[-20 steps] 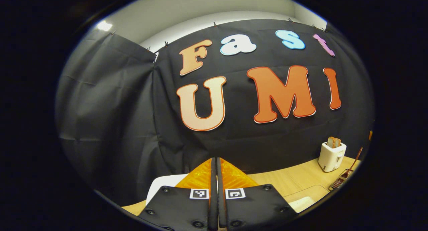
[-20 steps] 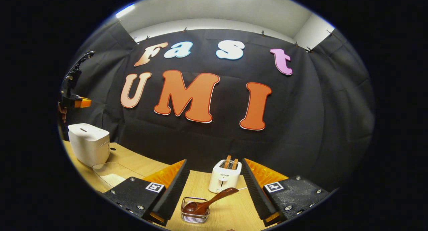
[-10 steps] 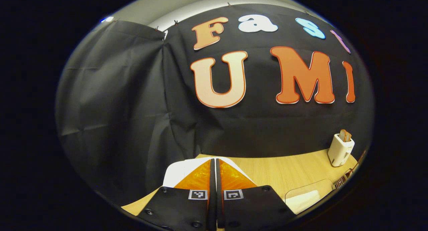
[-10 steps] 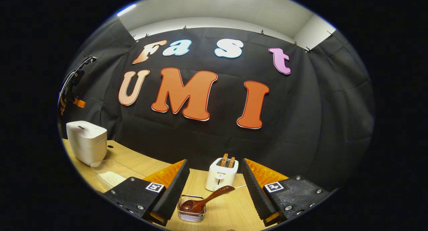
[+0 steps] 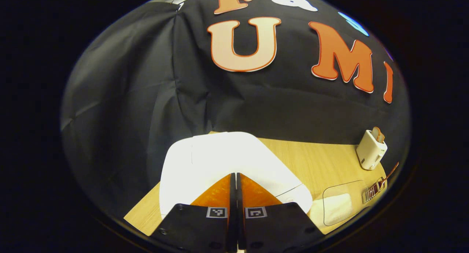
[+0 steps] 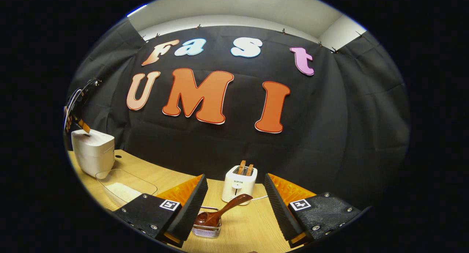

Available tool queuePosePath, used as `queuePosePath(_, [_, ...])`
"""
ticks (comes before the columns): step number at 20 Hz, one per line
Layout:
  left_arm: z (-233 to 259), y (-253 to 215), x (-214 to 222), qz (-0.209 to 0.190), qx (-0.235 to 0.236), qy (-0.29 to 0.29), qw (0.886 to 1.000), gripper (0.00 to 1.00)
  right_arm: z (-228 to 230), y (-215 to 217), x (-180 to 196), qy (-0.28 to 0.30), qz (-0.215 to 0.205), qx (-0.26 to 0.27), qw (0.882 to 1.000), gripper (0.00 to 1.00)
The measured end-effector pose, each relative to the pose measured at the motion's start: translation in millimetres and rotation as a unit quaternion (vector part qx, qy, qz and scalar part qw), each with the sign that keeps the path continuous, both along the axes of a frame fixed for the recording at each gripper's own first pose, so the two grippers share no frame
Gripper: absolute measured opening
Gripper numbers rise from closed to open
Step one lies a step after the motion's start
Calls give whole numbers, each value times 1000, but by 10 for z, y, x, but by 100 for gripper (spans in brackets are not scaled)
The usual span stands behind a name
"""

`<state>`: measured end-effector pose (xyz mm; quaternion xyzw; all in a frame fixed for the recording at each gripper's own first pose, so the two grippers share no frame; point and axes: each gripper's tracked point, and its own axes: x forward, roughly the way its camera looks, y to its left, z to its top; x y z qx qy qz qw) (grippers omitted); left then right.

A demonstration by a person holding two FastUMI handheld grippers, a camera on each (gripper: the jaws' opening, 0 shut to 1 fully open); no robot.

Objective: Close the left gripper, press the button to open the rice cooker; take a wooden spoon from the chopstick holder with the right hand, scoop a spoonful of rice and pour it into the rice cooker, then put the wooden spoon back into the chopstick holder.

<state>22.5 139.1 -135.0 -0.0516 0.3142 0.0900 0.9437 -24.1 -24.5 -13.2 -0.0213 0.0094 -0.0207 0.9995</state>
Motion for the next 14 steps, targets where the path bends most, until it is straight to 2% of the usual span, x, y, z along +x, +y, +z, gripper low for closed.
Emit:
queuePosePath(1, [21, 4, 52, -1, -4, -20, 1000, 4, -16, -12, -13, 2, -2, -1, 1000, 93])
queuePosePath(2, [-1, -20, -31, 9, -10, -8, 1000, 0, -42, -28, -20, 5, -5, -1, 1000, 93])
queuePosePath(6, [0, -52, -11, 14, -20, -8, 1000, 8, -133, -53, -24, 13, -9, 3, 1000, 93])
queuePosePath(7, [-8, -61, -21, 14, -23, -7, 1000, 4, -158, -56, -25, 16, -9, 4, 1000, 93])
queuePosePath(10, [-55, -83, -86, 18, -34, 0, 999, 4, -207, -16, -8, 20, -5, 8, 1000, 93])
queuePosePath(11, [-10, -46, -41, 22, -40, -20, 999, 9, -239, 5, 13, 23, -3, 10, 1000, 93])
queuePosePath(14, [-16, -43, -25, 22, -37, -22, 999, 4, -323, 87, 42, 33, 6, 14, 999, 93])
